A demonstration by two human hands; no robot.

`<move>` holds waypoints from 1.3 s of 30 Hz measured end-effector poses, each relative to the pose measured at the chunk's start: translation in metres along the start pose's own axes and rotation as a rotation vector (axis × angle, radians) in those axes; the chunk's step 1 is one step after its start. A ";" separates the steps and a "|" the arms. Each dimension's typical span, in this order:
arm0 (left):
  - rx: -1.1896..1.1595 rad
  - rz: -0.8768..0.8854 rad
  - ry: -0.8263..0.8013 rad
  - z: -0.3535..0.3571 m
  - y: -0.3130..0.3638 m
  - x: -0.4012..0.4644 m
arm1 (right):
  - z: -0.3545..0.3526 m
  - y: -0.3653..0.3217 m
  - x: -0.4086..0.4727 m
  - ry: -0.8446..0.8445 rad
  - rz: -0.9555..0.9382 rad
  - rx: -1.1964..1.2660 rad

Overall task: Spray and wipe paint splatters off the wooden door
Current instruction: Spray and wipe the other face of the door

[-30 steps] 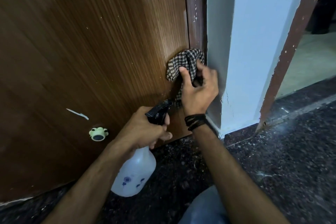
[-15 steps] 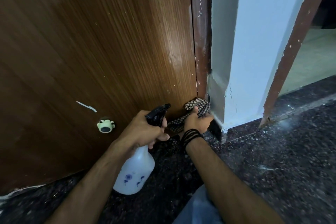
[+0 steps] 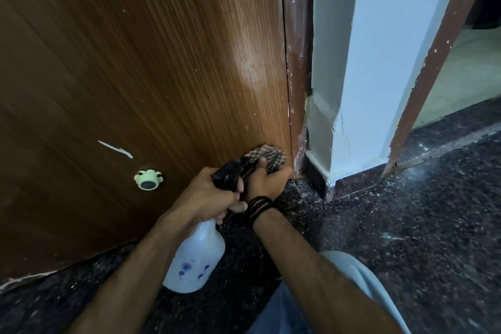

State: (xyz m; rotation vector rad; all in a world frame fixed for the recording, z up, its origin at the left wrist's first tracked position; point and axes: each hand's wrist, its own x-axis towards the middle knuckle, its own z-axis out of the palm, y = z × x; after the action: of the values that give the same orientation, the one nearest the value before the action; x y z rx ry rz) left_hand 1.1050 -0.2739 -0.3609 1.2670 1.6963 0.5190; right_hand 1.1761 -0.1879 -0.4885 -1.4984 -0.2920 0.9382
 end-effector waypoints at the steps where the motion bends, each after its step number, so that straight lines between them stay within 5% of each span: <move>1: -0.004 0.003 -0.002 0.000 -0.002 0.000 | 0.000 -0.007 0.009 0.088 0.003 0.042; 5: -0.006 -0.005 -0.028 -0.002 -0.009 0.002 | -0.003 -0.033 0.041 0.252 -0.123 0.092; 16: 0.163 0.008 -0.048 0.018 0.010 0.020 | -0.014 -0.019 0.043 0.207 0.170 0.079; 21: 0.108 0.030 -0.038 0.020 0.014 0.020 | -0.012 -0.040 0.044 0.117 -0.108 0.130; 23: 0.106 0.025 -0.031 0.019 0.012 0.020 | -0.011 -0.029 0.047 0.114 0.003 0.121; 26: 0.106 0.019 -0.037 0.017 0.009 0.019 | -0.016 -0.005 0.037 0.092 0.448 0.192; 29: 0.110 0.015 -0.048 0.020 0.009 0.018 | -0.011 0.012 0.038 0.095 0.551 0.146; 36: 0.141 0.001 -0.039 0.023 0.011 0.019 | -0.014 -0.033 0.032 0.071 -0.058 0.170; 39: 0.146 0.022 -0.039 0.024 0.014 0.019 | -0.016 -0.021 0.037 0.130 0.146 0.130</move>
State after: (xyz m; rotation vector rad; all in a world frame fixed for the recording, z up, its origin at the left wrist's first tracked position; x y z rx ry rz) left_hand 1.1322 -0.2557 -0.3694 1.3924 1.7145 0.3862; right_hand 1.2177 -0.1700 -0.4850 -1.4677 -0.0264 0.9514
